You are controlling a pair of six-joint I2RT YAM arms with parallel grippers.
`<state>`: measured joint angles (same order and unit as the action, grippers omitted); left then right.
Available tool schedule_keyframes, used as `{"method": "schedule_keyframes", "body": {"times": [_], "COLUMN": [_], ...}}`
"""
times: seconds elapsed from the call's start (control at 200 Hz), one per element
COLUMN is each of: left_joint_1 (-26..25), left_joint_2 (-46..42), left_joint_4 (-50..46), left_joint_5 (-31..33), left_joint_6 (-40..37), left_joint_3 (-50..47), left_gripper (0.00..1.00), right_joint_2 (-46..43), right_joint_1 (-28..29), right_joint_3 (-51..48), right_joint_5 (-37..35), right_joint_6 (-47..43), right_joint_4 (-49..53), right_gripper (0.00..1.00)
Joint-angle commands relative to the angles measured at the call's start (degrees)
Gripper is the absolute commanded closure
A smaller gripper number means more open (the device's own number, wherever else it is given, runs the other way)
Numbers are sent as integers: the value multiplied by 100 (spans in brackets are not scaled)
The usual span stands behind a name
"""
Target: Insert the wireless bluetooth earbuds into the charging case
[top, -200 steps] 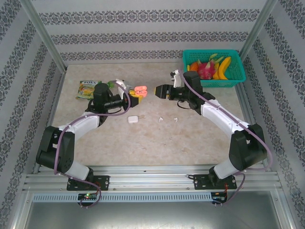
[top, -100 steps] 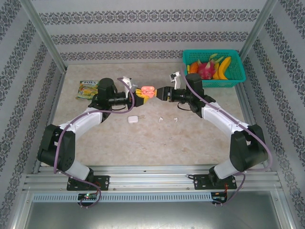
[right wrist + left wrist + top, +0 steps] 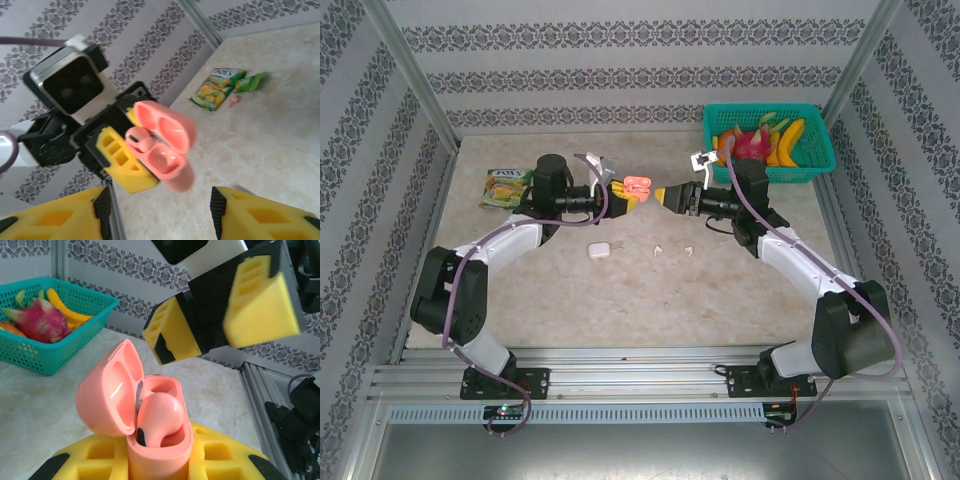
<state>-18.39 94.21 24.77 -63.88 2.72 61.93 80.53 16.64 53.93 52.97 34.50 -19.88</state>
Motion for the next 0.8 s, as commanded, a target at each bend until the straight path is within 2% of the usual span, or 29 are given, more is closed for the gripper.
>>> {"method": "schedule_keyframes", "body": {"times": [0.0,0.305,0.794], "left_joint_1": [-61,-60,-90], "left_joint_2": [189,539,685], "left_joint_4": [195,863,1102], "left_joint_5": [-425,-713,-893], "left_joint_6": [447,1316,1843], "left_joint_3": [369,688,905], "left_gripper": [100,100,100], "right_joint_2": [161,411,868], "right_joint_1": [42,77,94], "right_joint_3": [117,336,658], "right_joint_5": [397,462,556], "right_joint_6": [71,17,317], "right_joint_4": [-525,-587,-1042], "right_gripper": [43,43,49]}}
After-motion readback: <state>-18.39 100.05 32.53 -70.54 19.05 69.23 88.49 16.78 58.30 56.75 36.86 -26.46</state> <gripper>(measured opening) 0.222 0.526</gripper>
